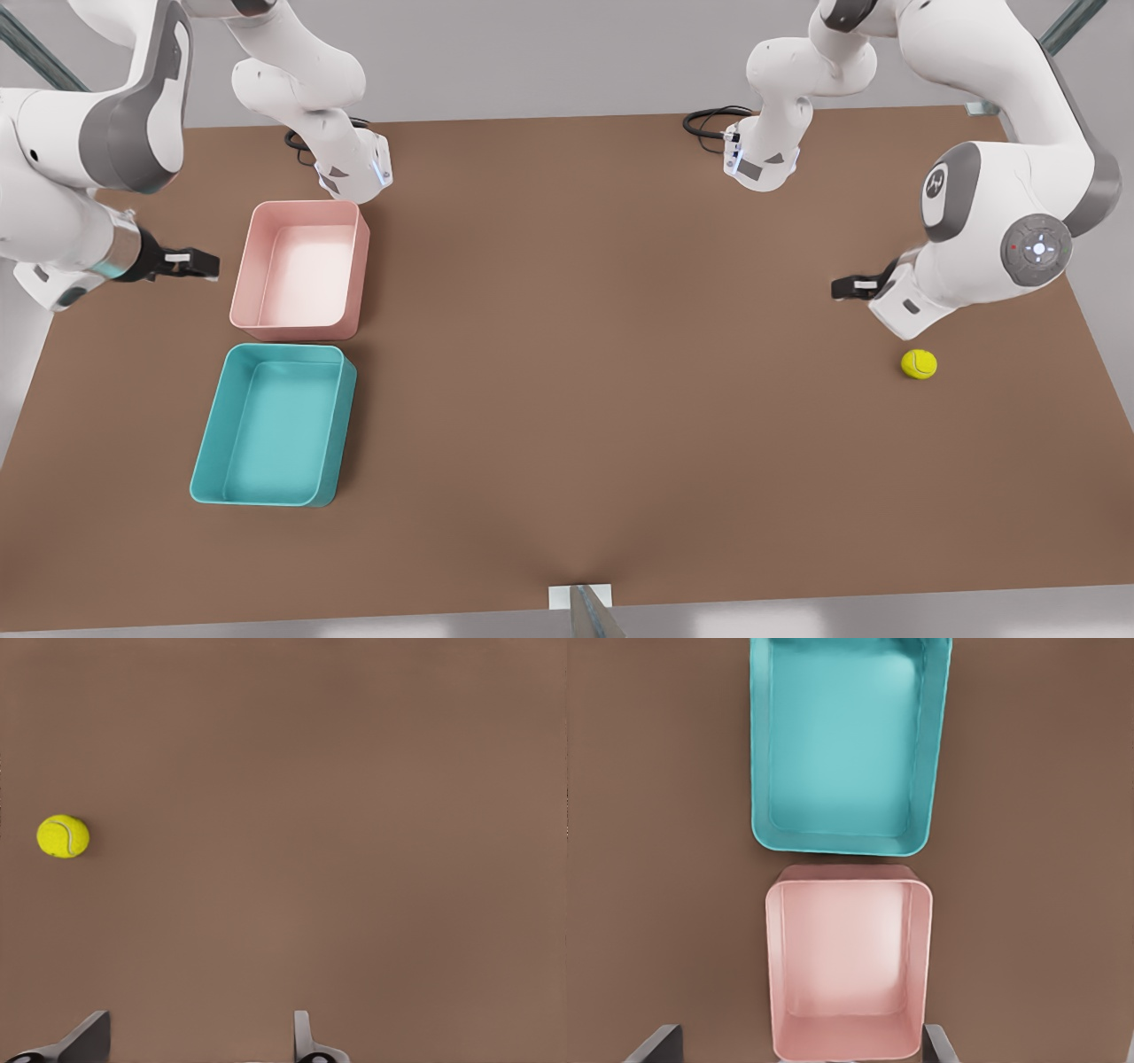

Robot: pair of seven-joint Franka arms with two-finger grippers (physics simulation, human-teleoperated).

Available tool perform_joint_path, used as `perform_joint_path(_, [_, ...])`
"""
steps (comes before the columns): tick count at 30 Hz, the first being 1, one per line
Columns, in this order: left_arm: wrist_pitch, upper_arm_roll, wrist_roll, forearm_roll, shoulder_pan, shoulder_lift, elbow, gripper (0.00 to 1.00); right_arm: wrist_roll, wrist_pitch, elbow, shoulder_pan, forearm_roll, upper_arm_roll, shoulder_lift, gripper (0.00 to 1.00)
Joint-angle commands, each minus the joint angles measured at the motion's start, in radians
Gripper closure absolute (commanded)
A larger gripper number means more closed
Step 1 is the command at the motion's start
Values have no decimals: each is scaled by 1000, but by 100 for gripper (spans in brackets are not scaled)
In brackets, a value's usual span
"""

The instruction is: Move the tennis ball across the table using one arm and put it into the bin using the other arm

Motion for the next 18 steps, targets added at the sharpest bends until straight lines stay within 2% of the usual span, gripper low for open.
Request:
perform_joint_path(1, [161,0,-135,-1,1,-2,-1,0,-37,155,-2,-4,-2,-1,-1,0])
perform_joint_path(2, [161,0,-135,-1,2,-3,-1,0,-34,155,-2,-4,-4,-1,4,0])
perform_joint_path(3, [159,2,-114,-1,3,-2,-2,16,-31,146,-4,10,-1,-10,32,0])
perform_joint_path(4, [165,8,3,5,18,6,-22,61,-32,121,4,8,-1,-10,42,0])
perform_joint_path(5, [205,21,54,29,37,16,-50,79,-28,118,7,11,-1,-1,36,0])
perform_joint_path(7, [303,72,483,44,84,44,-117,79,-26,97,11,19,9,-1,38,0])
perform_joint_path(8, [436,109,952,83,141,61,-163,79,-22,103,15,19,21,-1,41,0])
perform_joint_path(9, [469,112,1129,87,182,90,-174,79,-23,109,10,2,51,-7,47,0])
perform_joint_path(11, [659,138,1596,104,212,108,-232,79,-26,106,7,-9,64,-7,47,0])
perform_joint_path(12, [690,143,1695,167,224,127,-257,79,-37,108,1,-18,65,-8,70,0])
perform_joint_path(15, [829,143,2195,181,268,165,-297,79,-37,146,4,-18,71,-8,91,0])
perform_joint_path(18, [911,143,2356,181,324,199,-341,79,-39,138,2,-23,71,-9,87,0])
